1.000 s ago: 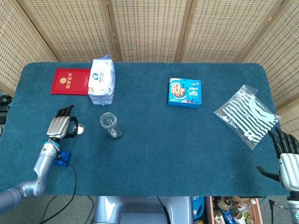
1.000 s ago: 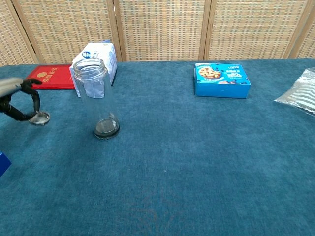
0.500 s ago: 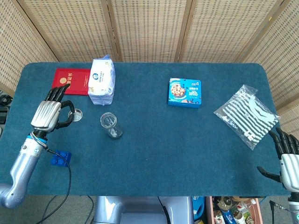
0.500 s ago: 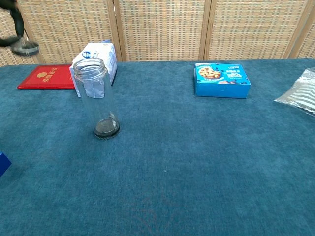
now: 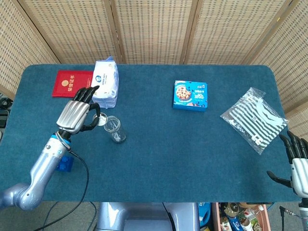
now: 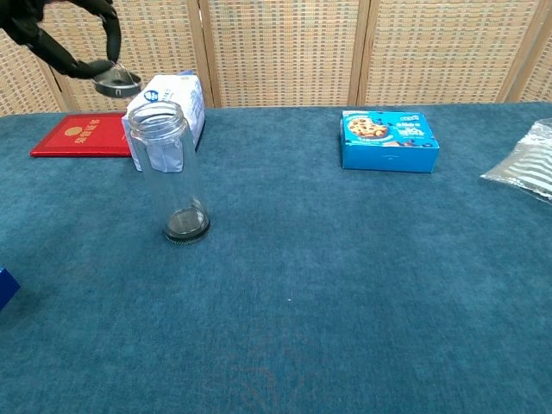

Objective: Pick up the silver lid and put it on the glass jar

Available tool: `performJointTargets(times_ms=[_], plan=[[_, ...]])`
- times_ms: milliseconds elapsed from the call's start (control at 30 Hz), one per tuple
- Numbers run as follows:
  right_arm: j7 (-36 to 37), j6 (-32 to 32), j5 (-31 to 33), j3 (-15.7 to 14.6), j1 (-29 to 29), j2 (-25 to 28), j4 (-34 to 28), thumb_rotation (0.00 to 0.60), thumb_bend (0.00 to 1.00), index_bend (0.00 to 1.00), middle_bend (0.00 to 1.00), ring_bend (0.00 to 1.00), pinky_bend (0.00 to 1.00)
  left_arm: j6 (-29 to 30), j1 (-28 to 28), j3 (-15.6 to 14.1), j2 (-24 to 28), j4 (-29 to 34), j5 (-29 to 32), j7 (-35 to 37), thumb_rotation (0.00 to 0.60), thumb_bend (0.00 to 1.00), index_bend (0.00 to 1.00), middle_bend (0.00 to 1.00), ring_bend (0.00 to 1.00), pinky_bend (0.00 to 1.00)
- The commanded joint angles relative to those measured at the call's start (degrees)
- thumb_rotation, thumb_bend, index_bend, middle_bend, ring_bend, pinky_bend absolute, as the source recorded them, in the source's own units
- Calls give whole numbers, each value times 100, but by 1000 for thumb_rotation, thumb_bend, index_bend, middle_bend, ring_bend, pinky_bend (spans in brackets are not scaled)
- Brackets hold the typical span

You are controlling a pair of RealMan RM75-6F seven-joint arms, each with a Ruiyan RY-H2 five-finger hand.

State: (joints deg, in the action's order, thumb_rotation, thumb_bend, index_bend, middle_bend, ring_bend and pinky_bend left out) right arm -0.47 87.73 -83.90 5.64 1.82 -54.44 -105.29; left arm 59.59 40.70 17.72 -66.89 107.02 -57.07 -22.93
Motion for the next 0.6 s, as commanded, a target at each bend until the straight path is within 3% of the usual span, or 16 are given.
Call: performJointTargets(times_ms=[33, 600], plan=[[39, 18, 12, 11, -10, 10, 4, 600, 0, 17, 0, 0, 0, -16, 103, -82, -156, -101, 74, -77, 600, 446, 605, 0, 0, 0], [177, 12, 31, 25, -15, 49, 31, 600, 0, 17, 0, 0, 0, 19, 407, -218, -537, -285, 271, -132, 600, 447, 605, 0, 0, 0]])
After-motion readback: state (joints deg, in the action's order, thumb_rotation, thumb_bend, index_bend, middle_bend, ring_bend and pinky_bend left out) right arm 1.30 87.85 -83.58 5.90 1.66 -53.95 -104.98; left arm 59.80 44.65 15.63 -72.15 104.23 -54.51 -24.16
